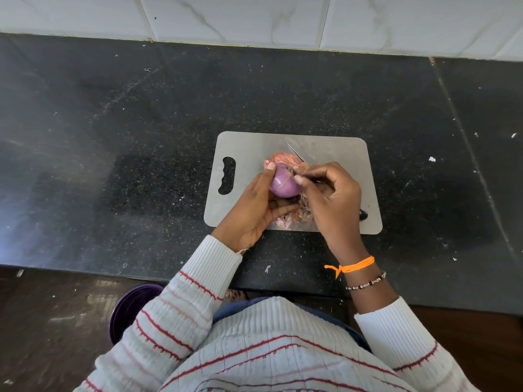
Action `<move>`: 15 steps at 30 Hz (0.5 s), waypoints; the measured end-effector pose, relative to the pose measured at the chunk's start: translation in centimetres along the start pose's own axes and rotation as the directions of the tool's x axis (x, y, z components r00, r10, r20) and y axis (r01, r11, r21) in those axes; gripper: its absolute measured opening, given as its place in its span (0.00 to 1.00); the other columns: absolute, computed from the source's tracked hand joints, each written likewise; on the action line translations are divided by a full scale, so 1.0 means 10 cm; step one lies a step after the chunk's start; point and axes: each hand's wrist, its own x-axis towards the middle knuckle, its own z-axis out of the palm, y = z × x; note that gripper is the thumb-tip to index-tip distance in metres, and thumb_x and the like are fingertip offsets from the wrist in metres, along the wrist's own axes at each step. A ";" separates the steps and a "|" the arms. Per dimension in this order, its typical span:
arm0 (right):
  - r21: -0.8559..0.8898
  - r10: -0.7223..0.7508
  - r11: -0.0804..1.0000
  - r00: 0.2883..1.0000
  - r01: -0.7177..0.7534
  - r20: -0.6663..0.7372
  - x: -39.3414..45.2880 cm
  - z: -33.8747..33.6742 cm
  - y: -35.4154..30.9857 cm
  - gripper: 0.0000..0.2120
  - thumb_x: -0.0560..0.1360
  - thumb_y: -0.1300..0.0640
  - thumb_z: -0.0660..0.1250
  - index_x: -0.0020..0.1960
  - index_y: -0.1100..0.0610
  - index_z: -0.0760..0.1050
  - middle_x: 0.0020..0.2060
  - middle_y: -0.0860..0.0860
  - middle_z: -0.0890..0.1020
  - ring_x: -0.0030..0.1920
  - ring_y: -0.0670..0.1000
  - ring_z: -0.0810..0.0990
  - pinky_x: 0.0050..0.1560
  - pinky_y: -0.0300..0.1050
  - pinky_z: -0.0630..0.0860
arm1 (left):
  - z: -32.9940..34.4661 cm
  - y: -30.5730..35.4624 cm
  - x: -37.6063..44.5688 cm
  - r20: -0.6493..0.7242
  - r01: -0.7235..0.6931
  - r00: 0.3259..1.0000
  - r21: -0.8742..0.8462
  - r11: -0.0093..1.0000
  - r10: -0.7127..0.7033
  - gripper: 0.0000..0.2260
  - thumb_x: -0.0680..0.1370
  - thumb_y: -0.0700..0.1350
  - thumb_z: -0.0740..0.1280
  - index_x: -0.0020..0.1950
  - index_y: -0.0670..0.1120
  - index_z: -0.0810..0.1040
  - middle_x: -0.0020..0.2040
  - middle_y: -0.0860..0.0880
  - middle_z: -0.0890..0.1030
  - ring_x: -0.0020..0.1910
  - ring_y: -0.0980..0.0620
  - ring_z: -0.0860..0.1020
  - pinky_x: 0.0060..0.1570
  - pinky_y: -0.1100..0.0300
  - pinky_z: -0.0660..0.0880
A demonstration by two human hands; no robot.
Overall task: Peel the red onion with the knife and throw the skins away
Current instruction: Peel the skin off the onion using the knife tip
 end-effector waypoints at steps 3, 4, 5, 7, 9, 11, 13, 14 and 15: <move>-0.095 0.020 0.995 0.996 -0.028 -0.085 0.04 -0.06 0.08 0.05 0.71 0.62 0.71 0.40 0.57 0.74 0.37 0.51 0.79 0.40 0.45 0.78 0.41 0.36 0.74 | 0.00 0.01 0.00 0.004 0.010 1.000 0.010 1.000 -0.010 0.18 0.80 0.55 0.54 0.53 0.43 0.75 0.38 0.45 0.82 0.33 0.56 0.81 0.37 0.65 0.80; -0.137 0.014 0.990 0.995 -0.028 -0.101 0.05 -0.08 0.11 0.06 0.71 0.62 0.70 0.39 0.58 0.74 0.37 0.53 0.78 0.38 0.46 0.76 0.39 0.34 0.73 | 0.00 0.01 0.00 -0.003 0.011 1.000 0.011 1.000 -0.011 0.17 0.80 0.55 0.53 0.51 0.44 0.75 0.36 0.46 0.82 0.31 0.56 0.80 0.36 0.65 0.79; -0.169 0.005 0.985 0.994 -0.023 -0.108 0.05 -0.09 0.14 0.06 0.70 0.63 0.71 0.38 0.59 0.73 0.37 0.55 0.78 0.37 0.47 0.75 0.38 0.33 0.72 | 0.01 0.01 -0.01 -0.008 0.012 1.000 0.011 1.000 -0.012 0.17 0.80 0.55 0.53 0.50 0.44 0.75 0.34 0.47 0.82 0.30 0.57 0.80 0.34 0.66 0.79; -0.217 -0.017 0.976 0.994 -0.008 -0.110 0.05 -0.09 0.16 0.07 0.69 0.64 0.71 0.38 0.60 0.73 0.36 0.55 0.77 0.35 0.47 0.74 0.36 0.31 0.71 | 0.01 0.01 0.00 -0.012 0.015 1.000 0.009 1.000 -0.015 0.18 0.81 0.55 0.52 0.49 0.45 0.75 0.31 0.48 0.82 0.28 0.57 0.79 0.32 0.66 0.78; -0.237 -0.019 0.972 0.994 -0.007 -0.105 0.04 -0.09 0.15 0.08 0.68 0.67 0.71 0.38 0.58 0.73 0.36 0.53 0.77 0.35 0.47 0.75 0.36 0.32 0.72 | 0.01 0.01 0.00 -0.001 0.019 1.000 0.004 1.000 -0.019 0.18 0.81 0.56 0.52 0.49 0.45 0.74 0.30 0.48 0.82 0.28 0.57 0.79 0.33 0.67 0.78; -0.236 -0.031 0.972 0.997 0.012 -0.075 0.04 -0.10 0.11 0.09 0.69 0.70 0.68 0.41 0.57 0.75 0.38 0.51 0.79 0.38 0.45 0.77 0.40 0.34 0.74 | 0.02 0.01 0.00 0.011 0.021 1.000 0.005 1.000 -0.021 0.19 0.81 0.56 0.51 0.49 0.44 0.75 0.31 0.48 0.82 0.29 0.57 0.79 0.33 0.67 0.78; -0.185 -0.054 0.982 0.998 0.048 -0.023 0.02 -0.08 0.05 0.11 0.70 0.71 0.65 0.45 0.57 0.78 0.42 0.50 0.81 0.45 0.44 0.79 0.48 0.38 0.77 | 0.03 0.02 -0.01 0.016 0.019 1.000 0.012 1.000 -0.019 0.20 0.80 0.57 0.52 0.50 0.44 0.75 0.34 0.47 0.82 0.30 0.57 0.79 0.33 0.67 0.78; -0.143 -0.061 0.988 0.998 0.060 -0.001 0.01 -0.07 0.01 0.10 0.72 0.70 0.64 0.46 0.58 0.79 0.44 0.51 0.81 0.47 0.45 0.80 0.50 0.41 0.78 | 0.03 0.02 -0.02 0.019 0.017 1.000 0.015 1.000 -0.017 0.19 0.80 0.57 0.52 0.51 0.44 0.75 0.37 0.46 0.82 0.31 0.57 0.79 0.34 0.67 0.78; -0.109 -0.070 0.992 0.997 0.071 0.017 0.01 -0.05 -0.03 0.09 0.72 0.69 0.65 0.48 0.59 0.79 0.44 0.52 0.82 0.48 0.46 0.80 0.50 0.43 0.79 | 0.03 0.02 -0.02 0.022 0.014 1.000 0.014 1.000 -0.014 0.20 0.80 0.57 0.53 0.53 0.43 0.75 0.40 0.45 0.81 0.33 0.57 0.80 0.36 0.66 0.79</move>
